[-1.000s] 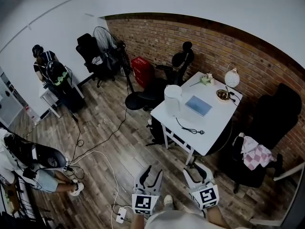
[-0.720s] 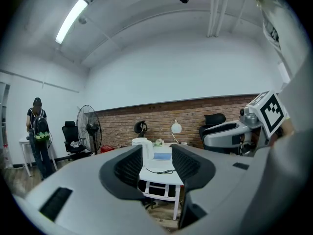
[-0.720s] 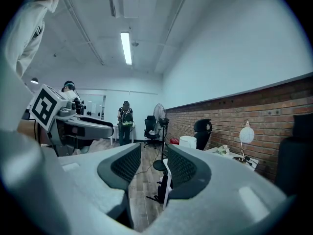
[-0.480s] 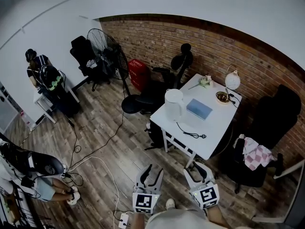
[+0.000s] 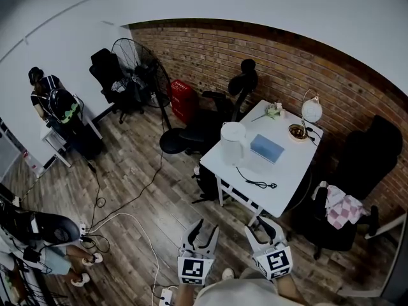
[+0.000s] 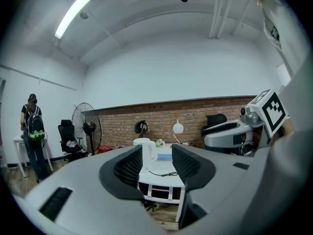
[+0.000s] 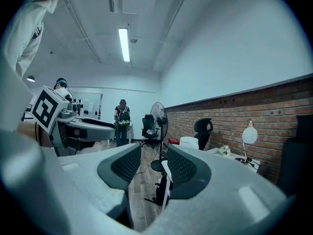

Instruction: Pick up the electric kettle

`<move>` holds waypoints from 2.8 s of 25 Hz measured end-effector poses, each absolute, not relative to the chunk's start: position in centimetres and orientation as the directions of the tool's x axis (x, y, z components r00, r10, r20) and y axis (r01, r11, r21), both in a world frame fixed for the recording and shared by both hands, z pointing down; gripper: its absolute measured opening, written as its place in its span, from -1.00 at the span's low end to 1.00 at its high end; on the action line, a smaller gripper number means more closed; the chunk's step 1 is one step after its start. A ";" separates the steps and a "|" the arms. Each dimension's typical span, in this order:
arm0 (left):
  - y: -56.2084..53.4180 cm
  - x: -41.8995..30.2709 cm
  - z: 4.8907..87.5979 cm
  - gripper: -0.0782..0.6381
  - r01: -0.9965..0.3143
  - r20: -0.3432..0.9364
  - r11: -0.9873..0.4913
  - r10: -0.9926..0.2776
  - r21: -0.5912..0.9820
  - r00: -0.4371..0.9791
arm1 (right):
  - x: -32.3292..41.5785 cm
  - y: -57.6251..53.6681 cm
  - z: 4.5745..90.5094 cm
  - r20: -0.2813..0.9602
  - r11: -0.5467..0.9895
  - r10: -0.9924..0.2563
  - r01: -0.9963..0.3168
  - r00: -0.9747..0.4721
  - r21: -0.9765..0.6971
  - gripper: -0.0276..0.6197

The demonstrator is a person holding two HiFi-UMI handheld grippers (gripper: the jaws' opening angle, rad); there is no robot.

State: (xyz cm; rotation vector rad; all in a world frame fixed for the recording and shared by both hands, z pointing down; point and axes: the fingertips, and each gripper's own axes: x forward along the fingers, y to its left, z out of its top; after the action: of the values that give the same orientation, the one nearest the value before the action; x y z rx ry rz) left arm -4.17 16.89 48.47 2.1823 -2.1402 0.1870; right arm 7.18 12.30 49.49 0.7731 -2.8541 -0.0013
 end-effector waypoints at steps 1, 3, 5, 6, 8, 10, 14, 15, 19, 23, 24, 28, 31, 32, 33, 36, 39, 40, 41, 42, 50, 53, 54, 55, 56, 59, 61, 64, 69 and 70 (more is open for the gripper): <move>16.8 -4.2 48.5 -0.25 -0.999 0.142 -0.024 -0.990 -0.029 0.019 | 7.1 12.2 49.6 0.176 0.865 -0.500 -0.499 -0.848 0.050 -0.38; 16.5 -4.5 48.5 -0.25 -0.999 0.143 -0.025 -0.989 -0.028 0.021 | 6.8 12.0 49.5 0.172 0.866 -0.498 -0.498 -0.850 0.051 -0.38; 16.2 -4.7 48.6 -0.25 -0.999 0.146 -0.023 -0.989 -0.024 0.020 | 6.7 11.8 49.5 0.173 0.866 -0.497 -0.497 -0.850 0.049 -0.38; 16.0 -4.9 48.7 -0.25 -0.999 0.148 -0.022 -0.989 -0.023 0.018 | 6.6 11.6 49.6 0.176 0.866 -0.498 -0.498 -0.849 0.048 -0.38; 15.7 -5.1 48.9 -0.24 -1.000 0.153 -0.019 -0.988 -0.021 0.016 | 6.6 11.2 49.8 0.182 0.864 -0.501 -0.501 -0.846 0.047 -0.38; 15.2 -5.4 49.0 -0.24 -1.000 0.155 -0.018 -0.988 -0.021 0.015 | 6.4 10.6 49.9 0.186 0.861 -0.505 -0.507 -0.843 0.044 -0.38; 14.5 -5.9 49.1 -0.24 -1.000 0.156 -0.011 -0.988 -0.025 0.007 | 5.8 9.6 50.1 0.185 0.863 -0.501 -0.504 -0.845 0.037 -0.38; 14.3 -6.0 49.2 -0.24 -1.000 0.157 -0.008 -0.988 -0.026 0.004 | 5.6 9.4 50.2 0.184 0.864 -0.500 -0.503 -0.846 0.034 -0.38; 13.5 -6.7 49.6 -0.24 -1.000 0.164 0.003 -0.986 -0.027 -0.008 | 4.6 8.5 50.4 0.180 0.874 -0.483 -0.486 -0.857 0.031 -0.38; 12.4 -7.5 49.9 -0.24 -1.000 0.168 0.007 -0.986 -0.021 -0.010 | 3.7 7.2 50.6 0.187 0.877 -0.477 -0.480 -0.859 0.033 -0.38; 11.9 -7.7 49.9 -0.24 -1.000 0.169 0.008 -0.986 -0.021 -0.011 | 3.5 6.8 50.6 0.186 0.877 -0.477 -0.480 -0.859 0.033 -0.38; 9.9 -8.3 49.6 -0.23 -1.000 0.157 0.006 -0.988 -0.028 -0.010 | 3.0 4.8 50.7 0.191 0.878 -0.473 -0.477 -0.860 0.028 -0.38; 8.4 -8.8 49.6 -0.23 -1.000 0.144 0.005 -0.989 -0.031 -0.010 | 2.4 3.4 50.7 0.193 0.882 -0.467 -0.471 -0.863 0.027 -0.38; 7.9 -9.0 49.6 -0.22 -1.000 0.146 0.007 -0.989 -0.030 -0.012 | 2.2 2.9 50.6 0.192 0.883 -0.464 -0.468 -0.865 0.028 -0.38; 7.4 -9.2 49.7 -0.22 -1.000 0.151 0.011 -0.988 -0.027 -0.015 | 1.9 2.3 50.6 0.193 0.884 -0.463 -0.466 -0.865 0.029 -0.38; 5.9 -9.8 50.0 -0.22 -1.000 0.175 0.023 -0.984 -0.017 -0.026 | 1.5 0.5 50.6 0.197 0.882 -0.467 -0.471 -0.862 0.026 -0.38; 4.1 -10.0 49.8 -0.22 -0.999 0.175 0.025 -0.984 -0.022 -0.029 | 1.2 -1.5 50.1 0.194 0.881 -0.468 -0.473 -0.862 0.025 -0.38; 3.5 -10.1 49.6 -0.22 -0.999 0.174 0.025 -0.984 -0.024 -0.029 | 1.1 -2.1 49.9 0.191 0.881 -0.468 -0.473 -0.863 0.024 -0.38; 2.9 -10.2 49.4 -0.22 -0.999 0.173 0.025 -0.984 -0.028 -0.029 | 0.9 -2.7 49.8 0.187 0.881 -0.468 -0.472 -0.864 0.024 -0.38; 2.3 -10.4 49.2 -0.22 -0.999 0.172 0.024 -0.985 -0.031 -0.029 | 0.8 -3.3 49.6 0.182 0.882 -0.467 -0.471 -0.865 0.024 -0.38; -2.1 -10.7 48.8 -0.22 -0.999 0.174 0.022 -0.984 -0.045 -0.030 | 0.4 -7.7 49.5 0.177 0.886 -0.459 -0.463 -0.871 0.020 -0.38; -3.7 -10.9 48.6 -0.22 -0.999 0.179 0.029 -0.983 -0.045 -0.037 | 0.1 -9.4 49.4 0.179 0.893 -0.446 -0.450 -0.877 0.020 -0.38; -4.2 -11.0 48.5 -0.22 -0.998 0.180 0.032 -0.983 -0.046 -0.039 | -0.1 -9.9 49.3 0.179 0.895 -0.442 -0.447 -0.879 0.018 -0.38; -4.6 -11.1 48.4 -0.22 -0.998 0.181 0.033 -0.983 -0.046 -0.041 | -0.2 -10.3 49.3 0.178 0.896 -0.440 -0.445 -0.880 0.017 -0.38; -5.0 -11.3 48.3 -0.22 -0.998 0.181 0.034 -0.983 -0.047 -0.042 | -0.4 -10.7 49.2 0.177 0.896 -0.440 -0.444 -0.881 0.016 -0.38; -6.3 -11.8 47.8 -0.21 -0.998 0.183 0.032 -0.982 -0.050 -0.041 | -0.9 -12.1 48.7 0.173 0.894 -0.443 -0.448 -0.880 0.011 -0.38; -7.4 -11.9 47.7 -0.20 -0.998 0.183 0.029 -0.982 -0.056 -0.039 | -1.0 -13.1 48.6 0.171 0.893 -0.445 -0.450 -0.879 0.008 -0.38; -8.8 -11.9 47.9 -0.20 -0.997 0.183 0.033 -0.982 -0.065 -0.044 | -1.0 -14.5 49.2 0.170 0.898 -0.435 -0.440 -0.884 0.009 -0.38; -10.5 -12.4 48.3 -0.19 -0.997 0.185 0.046 -0.981 -0.068 -0.058 | -1.5 -16.6 49.5 0.171 0.895 -0.438 -0.445 -0.883 -0.005 -0.38; -10.7 -12.6 48.4 -0.19 -0.996 0.186 0.049 -0.981 -0.069 -0.061 | -1.8 -16.9 49.6 0.170 0.898 -0.434 -0.441 -0.885 -0.005 -0.38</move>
State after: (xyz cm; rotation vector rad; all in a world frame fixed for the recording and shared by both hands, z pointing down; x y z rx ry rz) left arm -12.59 -10.73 48.36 2.0899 -2.2094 0.2740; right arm -1.79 -16.91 49.60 0.6729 -2.8983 0.0643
